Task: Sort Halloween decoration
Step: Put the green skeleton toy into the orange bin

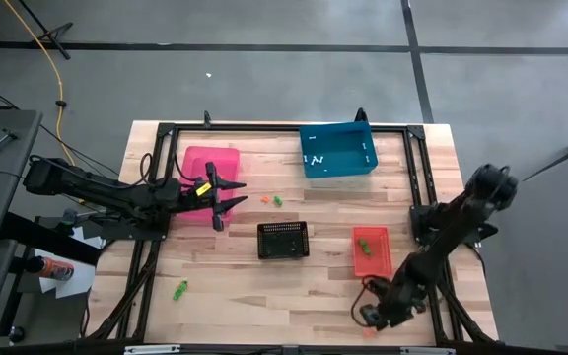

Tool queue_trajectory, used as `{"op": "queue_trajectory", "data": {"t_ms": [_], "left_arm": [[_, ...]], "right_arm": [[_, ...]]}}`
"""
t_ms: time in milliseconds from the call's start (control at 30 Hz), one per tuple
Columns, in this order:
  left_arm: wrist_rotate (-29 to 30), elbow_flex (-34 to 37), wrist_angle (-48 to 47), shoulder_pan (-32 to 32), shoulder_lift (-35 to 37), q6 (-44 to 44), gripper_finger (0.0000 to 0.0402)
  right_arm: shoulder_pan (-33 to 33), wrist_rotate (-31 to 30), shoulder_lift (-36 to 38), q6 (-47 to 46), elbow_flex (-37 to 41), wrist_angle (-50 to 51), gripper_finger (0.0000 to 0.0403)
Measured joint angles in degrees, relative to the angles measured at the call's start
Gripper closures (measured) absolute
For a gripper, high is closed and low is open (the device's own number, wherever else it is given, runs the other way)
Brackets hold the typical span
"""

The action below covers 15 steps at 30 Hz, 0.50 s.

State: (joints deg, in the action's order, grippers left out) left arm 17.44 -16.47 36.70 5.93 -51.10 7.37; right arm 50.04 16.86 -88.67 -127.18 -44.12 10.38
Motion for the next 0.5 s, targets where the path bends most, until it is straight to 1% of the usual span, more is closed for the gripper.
{"op": "queue_trajectory", "data": {"t_ms": [100, 200, 367, 433, 500], "left_arm": [[1.1, 0.0, 0.1, 0.0, 0.0, 1.1, 0.0261], [2.9, 0.0, 0.5, 0.0, 0.0, 2.8, 0.0261], [4.7, 0.0, 0.7, 0.0, 0.0, 4.8, 0.0261], [4.7, 0.0, 0.7, 0.0, 0.0, 4.8, 0.0261], [4.7, 0.0, 0.7, 0.0, 0.0, 4.8, 0.0261]], "right_arm": [[0.7, 3.1, -5.4, -0.1, -2.5, 0.3, 0.0192], [0.6, 2.3, -8.0, 0.6, -4.6, 1.6, 0.0192], [-0.6, -1.5, -8.4, 3.6, -7.7, 9.9, 0.0192], [-1.1, -1.6, -8.5, 4.1, -8.6, 13.7, 0.0192], [-1.4, -1.3, -8.5, 4.2, -9.3, 14.5, 0.0192]]}}
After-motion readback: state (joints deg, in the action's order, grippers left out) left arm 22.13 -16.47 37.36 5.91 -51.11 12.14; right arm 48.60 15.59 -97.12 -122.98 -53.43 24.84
